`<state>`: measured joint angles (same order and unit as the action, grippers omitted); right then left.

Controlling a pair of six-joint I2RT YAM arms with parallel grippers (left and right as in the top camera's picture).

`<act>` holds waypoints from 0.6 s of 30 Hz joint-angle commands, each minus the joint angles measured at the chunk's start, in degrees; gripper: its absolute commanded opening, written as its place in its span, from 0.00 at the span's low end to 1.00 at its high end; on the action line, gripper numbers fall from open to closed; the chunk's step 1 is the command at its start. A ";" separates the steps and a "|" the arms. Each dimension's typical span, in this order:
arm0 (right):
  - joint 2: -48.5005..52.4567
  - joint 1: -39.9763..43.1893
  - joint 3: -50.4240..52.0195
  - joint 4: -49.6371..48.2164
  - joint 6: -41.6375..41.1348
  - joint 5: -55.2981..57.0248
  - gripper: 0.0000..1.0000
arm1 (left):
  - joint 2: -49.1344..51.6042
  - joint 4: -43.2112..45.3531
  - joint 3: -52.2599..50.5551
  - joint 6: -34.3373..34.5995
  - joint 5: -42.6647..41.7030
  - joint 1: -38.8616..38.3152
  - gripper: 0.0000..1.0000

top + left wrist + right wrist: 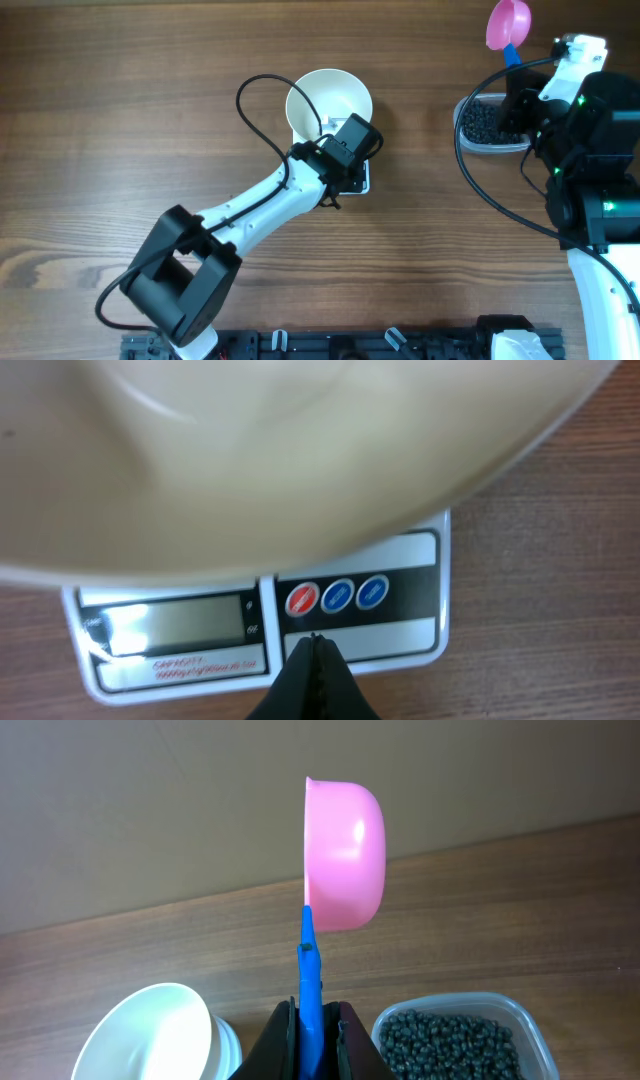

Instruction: Scoop item into bowl and weigh 150g on scale

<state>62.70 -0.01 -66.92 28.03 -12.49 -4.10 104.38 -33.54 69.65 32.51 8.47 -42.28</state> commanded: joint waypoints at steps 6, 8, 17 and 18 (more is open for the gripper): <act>-0.57 0.09 -0.85 -0.15 0.33 -0.90 0.04 | 4.63 1.03 -0.28 -2.47 0.00 0.13 0.04; -0.57 0.09 -0.85 -0.15 0.31 -0.90 0.04 | 4.63 1.55 -0.28 -2.47 0.31 0.15 0.04; -0.57 0.09 -0.85 -0.15 0.33 -0.90 0.04 | 5.27 1.90 -0.28 -2.45 2.34 0.15 0.04; -0.57 0.09 -0.85 -0.15 0.35 -0.90 0.04 | 5.27 1.88 -0.28 -2.47 2.36 0.15 0.04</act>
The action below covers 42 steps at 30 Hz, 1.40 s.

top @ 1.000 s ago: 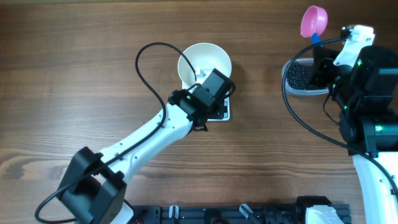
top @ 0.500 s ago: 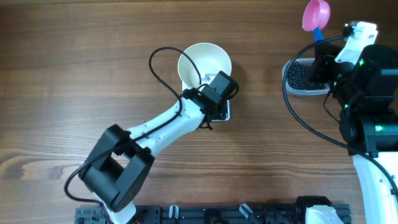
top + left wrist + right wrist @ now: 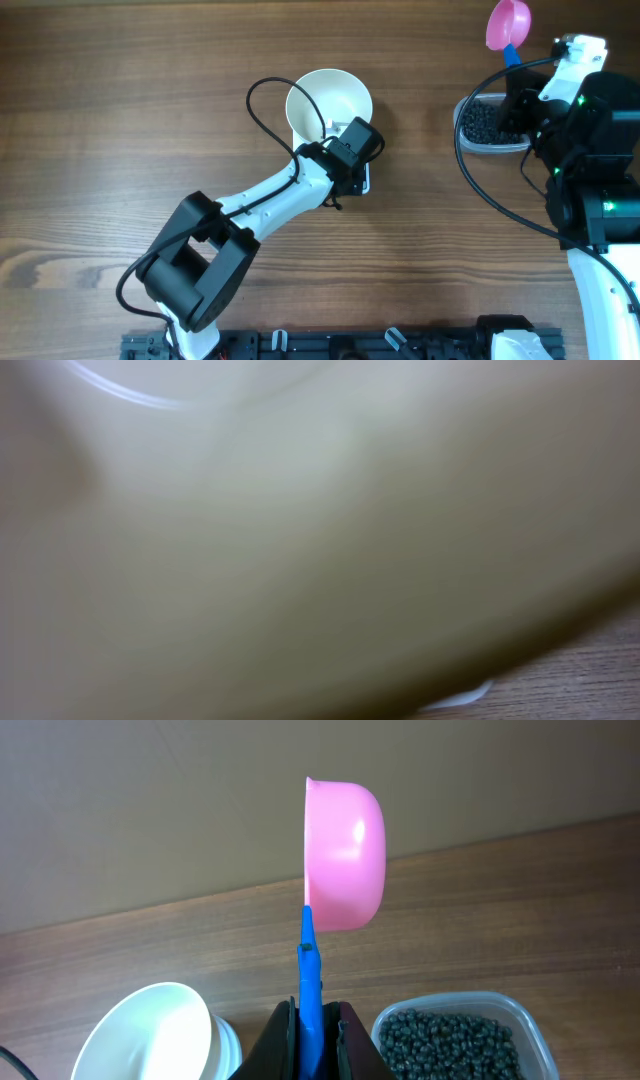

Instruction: Scoop item into bowl and weigh 150g on scale

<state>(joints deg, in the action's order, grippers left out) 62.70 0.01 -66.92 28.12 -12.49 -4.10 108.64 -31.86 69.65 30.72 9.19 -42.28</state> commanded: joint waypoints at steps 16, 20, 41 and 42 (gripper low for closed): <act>-0.57 0.07 -0.85 0.07 0.31 -0.92 0.04 | 3.37 0.87 -0.33 -0.68 2.47 0.15 0.04; -0.57 0.07 -0.85 0.42 0.33 -0.92 0.04 | 5.07 1.31 -0.33 -0.68 2.47 0.15 0.04; -0.57 0.07 -0.85 2.16 0.33 -0.90 0.04 | -19.30 -3.19 -0.31 -0.70 -2.10 0.04 0.05; -0.57 0.07 -0.85 2.47 0.33 -0.90 0.04 | -22.53 -4.13 -0.31 -0.72 -2.03 0.04 0.07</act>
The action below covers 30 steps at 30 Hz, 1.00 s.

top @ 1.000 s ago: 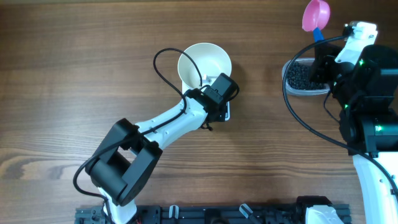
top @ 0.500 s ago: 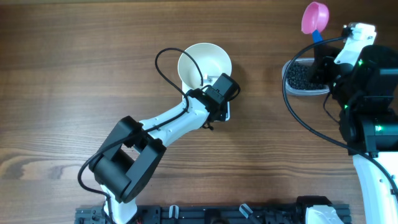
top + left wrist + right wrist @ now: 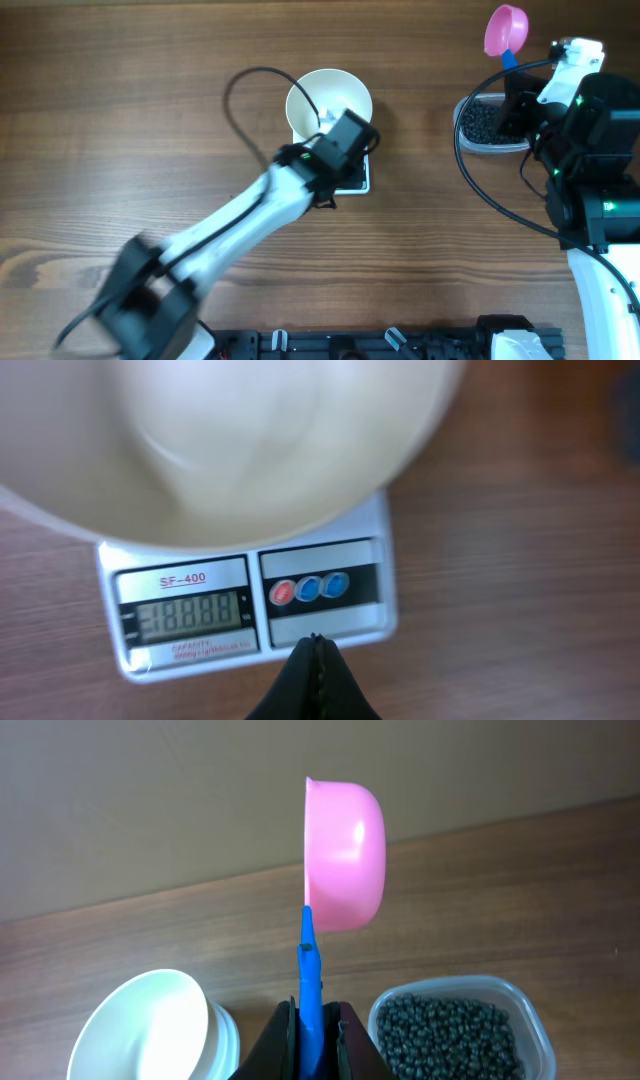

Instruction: Scoop item into bowl and weigh 150g on scale

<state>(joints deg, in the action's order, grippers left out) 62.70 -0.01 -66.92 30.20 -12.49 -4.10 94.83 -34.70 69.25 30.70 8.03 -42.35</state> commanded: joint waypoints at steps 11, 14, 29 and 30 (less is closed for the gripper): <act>-0.57 0.09 -0.85 1.36 0.28 -3.67 0.04 | -25.40 -25.27 0.07 -5.57 -2.32 21.99 0.50; -0.57 0.09 -0.85 1.33 0.28 -3.67 0.04 | -24.85 -25.22 0.07 -6.32 -2.51 23.47 1.00; 4.87 0.09 -0.85 1.18 0.48 -3.65 0.04 | -24.41 -24.74 0.07 -6.29 -0.46 23.61 1.00; 5.60 0.09 -0.85 1.16 0.35 -3.65 0.04 | -24.41 -24.74 0.07 -6.29 -0.46 23.61 1.00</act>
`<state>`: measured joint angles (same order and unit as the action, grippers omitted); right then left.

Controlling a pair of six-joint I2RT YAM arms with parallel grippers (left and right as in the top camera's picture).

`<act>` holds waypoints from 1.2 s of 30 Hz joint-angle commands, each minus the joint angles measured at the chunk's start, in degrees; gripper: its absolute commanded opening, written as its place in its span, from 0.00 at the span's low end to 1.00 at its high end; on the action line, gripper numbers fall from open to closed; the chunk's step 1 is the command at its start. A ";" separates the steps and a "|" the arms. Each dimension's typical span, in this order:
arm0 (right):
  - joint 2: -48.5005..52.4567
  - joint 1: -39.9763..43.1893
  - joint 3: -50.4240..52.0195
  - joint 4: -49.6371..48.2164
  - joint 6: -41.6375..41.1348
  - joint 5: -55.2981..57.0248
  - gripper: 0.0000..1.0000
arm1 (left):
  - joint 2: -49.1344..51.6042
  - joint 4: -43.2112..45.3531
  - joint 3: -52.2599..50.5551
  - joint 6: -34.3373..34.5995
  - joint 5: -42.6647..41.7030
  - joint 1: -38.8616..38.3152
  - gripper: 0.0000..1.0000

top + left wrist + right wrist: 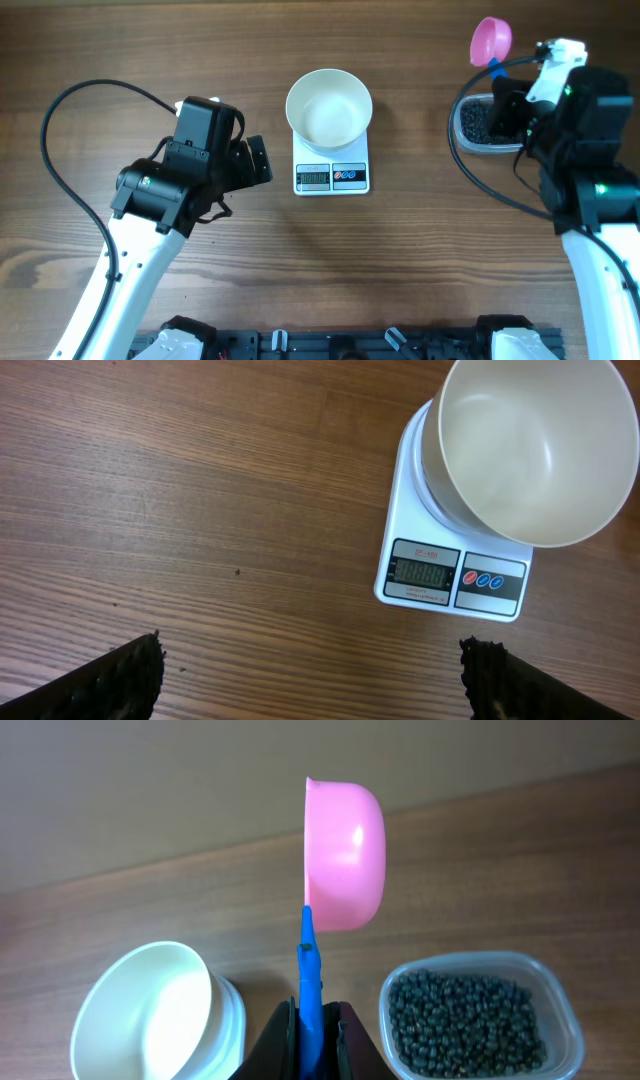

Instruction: Scoop item into bowl and weigh 150g on scale

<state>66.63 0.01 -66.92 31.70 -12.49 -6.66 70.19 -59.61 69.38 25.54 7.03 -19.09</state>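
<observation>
An empty cream bowl (329, 108) rests on the white scale (331, 176), whose display is lit (421, 573). My left gripper (312, 660) hangs open over bare wood left of the scale, holding nothing. At the right, my right gripper (310, 1020) is shut on the blue handle of a pink scoop (344, 855), which stands upright and empty above a clear tub of dark beans (468, 1020). From overhead the pink scoop (491, 40) shows beside the tub of beans (480, 124).
The wooden table (150, 60) runs wide to the left and front. Black cables loop off both arms. A black rail (330, 345) lies along the front edge.
My left gripper was shut just in front of the scale's buttons; now it is open and well back to the left. The right gripper with the scoop has shifted slightly left.
My left gripper was shut near the scale's buttons with the display blank. Then it was pushed in close under the bowl. Then it stood back, shut, and the display was lit. Now it is open, away at the left. The right gripper has held the scoop throughout.
</observation>
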 commanded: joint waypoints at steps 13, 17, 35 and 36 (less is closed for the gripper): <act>5.27 0.07 -0.85 -7.34 -16.44 -1.09 0.04 | 0.22 0.17 -0.07 -1.14 0.55 0.35 1.00; 5.27 0.07 -0.85 -11.85 -16.44 -0.42 0.04 | 0.22 0.17 -0.07 -1.14 0.55 0.35 1.00; 5.29 0.07 -0.85 -11.32 -19.02 1.86 0.04 | 0.22 0.17 -0.07 -1.16 0.55 0.35 1.00; 5.29 0.07 -0.85 -11.21 -18.99 2.89 0.04 | 0.22 0.17 -0.07 -1.14 0.55 0.35 1.00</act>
<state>71.42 0.01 -66.92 20.34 -31.07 -6.44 70.22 -59.59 69.38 25.54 7.03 -19.09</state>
